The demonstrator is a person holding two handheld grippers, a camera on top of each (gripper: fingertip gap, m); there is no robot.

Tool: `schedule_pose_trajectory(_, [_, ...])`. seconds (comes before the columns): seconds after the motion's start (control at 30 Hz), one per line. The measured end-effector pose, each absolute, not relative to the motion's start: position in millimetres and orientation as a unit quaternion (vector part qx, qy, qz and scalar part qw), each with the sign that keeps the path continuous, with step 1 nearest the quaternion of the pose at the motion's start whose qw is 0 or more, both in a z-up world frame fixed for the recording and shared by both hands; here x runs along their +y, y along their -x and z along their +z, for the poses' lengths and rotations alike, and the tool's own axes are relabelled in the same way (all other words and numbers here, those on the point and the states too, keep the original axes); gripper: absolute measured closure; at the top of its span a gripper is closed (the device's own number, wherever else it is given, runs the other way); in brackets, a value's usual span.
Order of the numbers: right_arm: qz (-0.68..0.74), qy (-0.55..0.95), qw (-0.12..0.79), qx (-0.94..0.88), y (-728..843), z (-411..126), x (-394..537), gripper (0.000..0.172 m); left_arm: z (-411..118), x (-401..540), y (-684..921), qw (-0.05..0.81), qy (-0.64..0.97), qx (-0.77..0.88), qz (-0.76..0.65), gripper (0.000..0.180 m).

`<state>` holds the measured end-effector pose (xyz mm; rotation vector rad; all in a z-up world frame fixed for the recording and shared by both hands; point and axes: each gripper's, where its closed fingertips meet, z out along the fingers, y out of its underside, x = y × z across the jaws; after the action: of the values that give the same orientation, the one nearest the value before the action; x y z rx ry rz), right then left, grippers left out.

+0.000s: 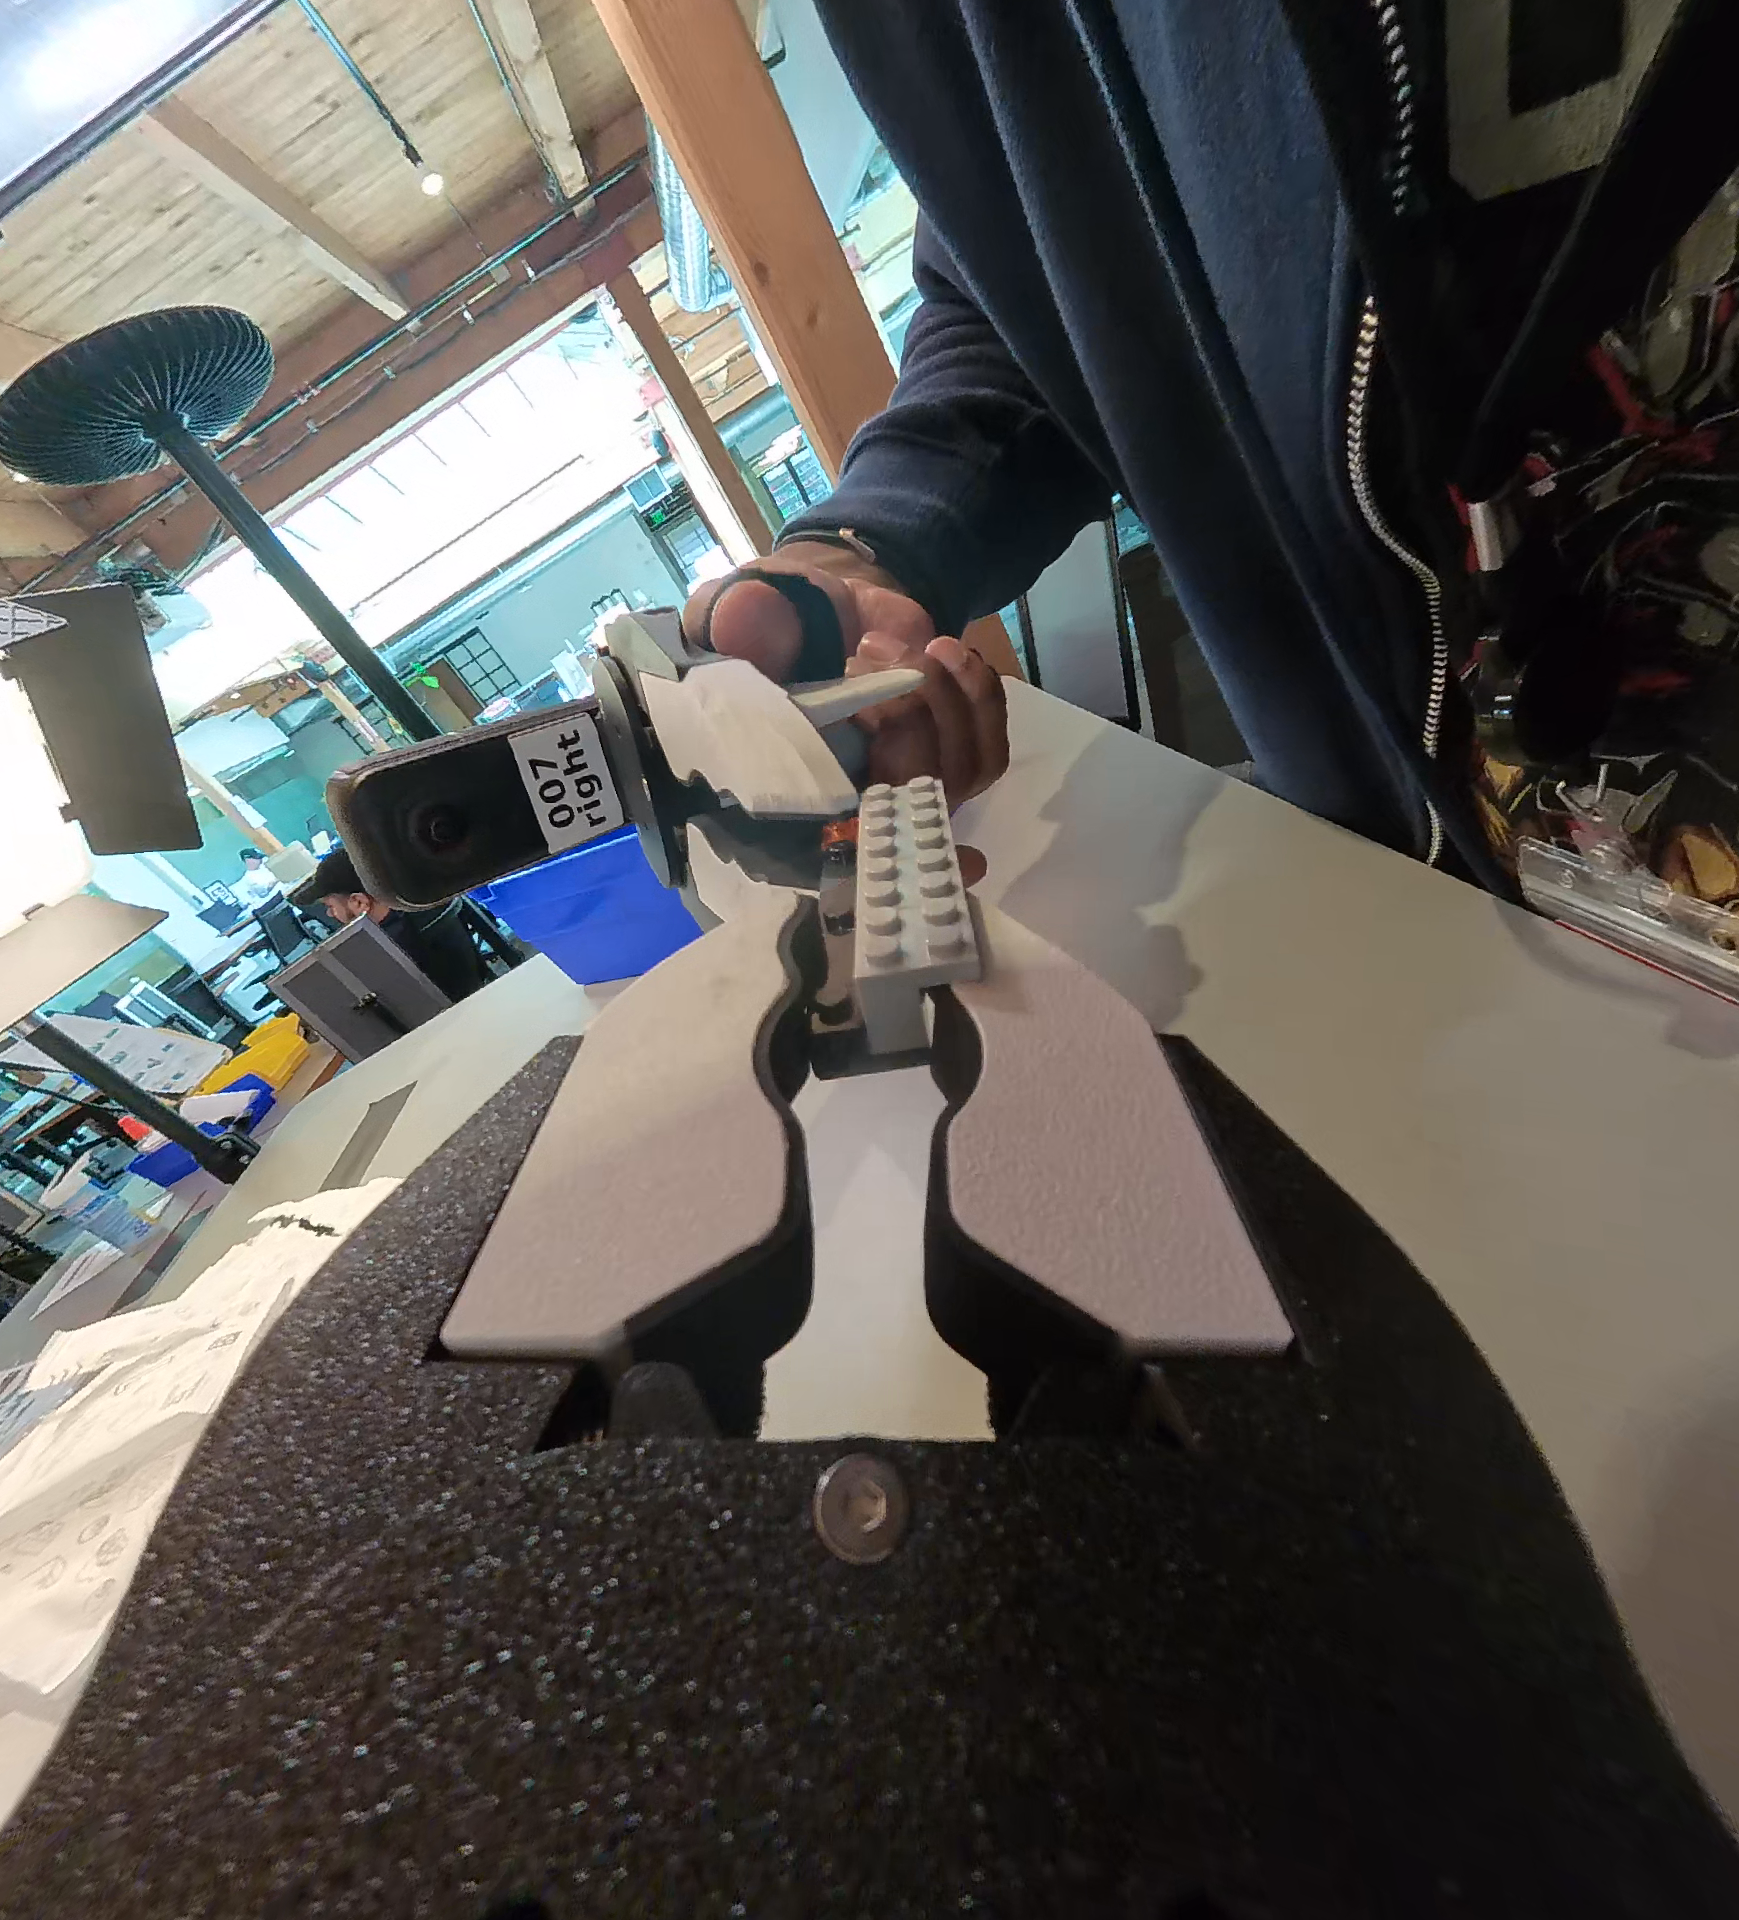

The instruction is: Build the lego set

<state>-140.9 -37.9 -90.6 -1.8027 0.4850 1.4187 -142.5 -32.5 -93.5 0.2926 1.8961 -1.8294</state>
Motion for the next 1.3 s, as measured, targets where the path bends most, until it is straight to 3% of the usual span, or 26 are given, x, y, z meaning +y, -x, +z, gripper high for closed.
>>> schedule_pose_trajectory(1.03, [0.518, 0.729, 0.416, 0.167, 146, -89, -44, 0.16, -93, -43, 146, 0.269, -0.125, 0.699, -0.65, 0.162])
schedule_pose_trajectory(1.13, [0.478, 0.749, 0.428, 0.167, 137, -97, -45, 0.145, -99, -41, 140, 0.258, -0.108, 0.706, -0.65, 0.162])
schedule_pose_trajectory(1.3, [0.315, 0.79, 0.511, 0.122, 111, -106, -46, 0.136, -114, -34, 120, 0.217, -0.038, 0.728, -0.649, 0.162])
